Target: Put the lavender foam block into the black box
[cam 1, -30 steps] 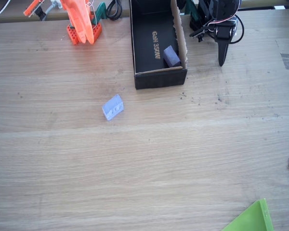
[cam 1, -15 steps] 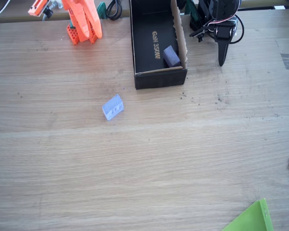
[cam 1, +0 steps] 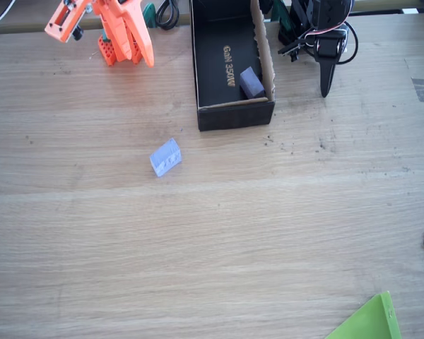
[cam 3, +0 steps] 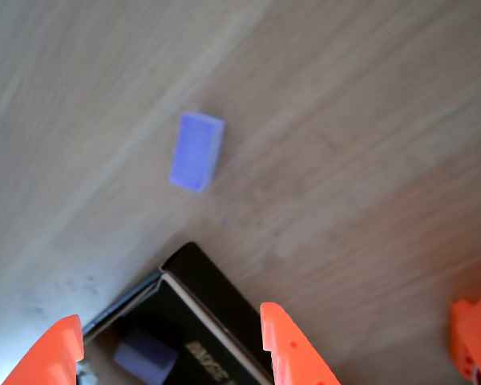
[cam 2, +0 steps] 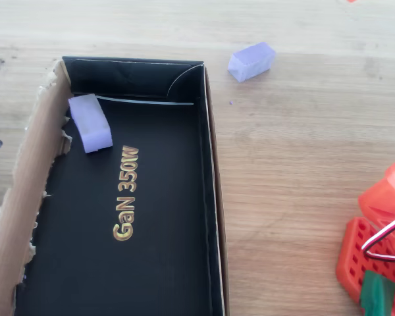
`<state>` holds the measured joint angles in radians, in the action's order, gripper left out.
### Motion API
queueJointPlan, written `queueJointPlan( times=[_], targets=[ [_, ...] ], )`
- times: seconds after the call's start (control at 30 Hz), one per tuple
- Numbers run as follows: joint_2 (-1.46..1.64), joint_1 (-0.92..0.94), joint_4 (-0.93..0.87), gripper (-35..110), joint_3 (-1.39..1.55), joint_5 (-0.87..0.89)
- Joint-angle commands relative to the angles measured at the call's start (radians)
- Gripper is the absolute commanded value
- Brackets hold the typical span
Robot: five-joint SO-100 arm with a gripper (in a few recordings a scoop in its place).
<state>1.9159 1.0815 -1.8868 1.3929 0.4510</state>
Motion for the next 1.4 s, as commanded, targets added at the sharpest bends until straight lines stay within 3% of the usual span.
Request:
queueJointPlan(
  times=[0.0, 0.47, 0.8, 1.37],
  targets=[
    [-0.015, 0.014, -0.017, 29, -0.054, 0.012],
    [-0.150, -0.009, -0.026, 28, -0.147, -0.011],
    [-0.215, 0.077, -0.026, 29, -0.143, -0.058],
    [-0.460, 0.072, -0.021, 28, -0.324, -0.012]
  ],
)
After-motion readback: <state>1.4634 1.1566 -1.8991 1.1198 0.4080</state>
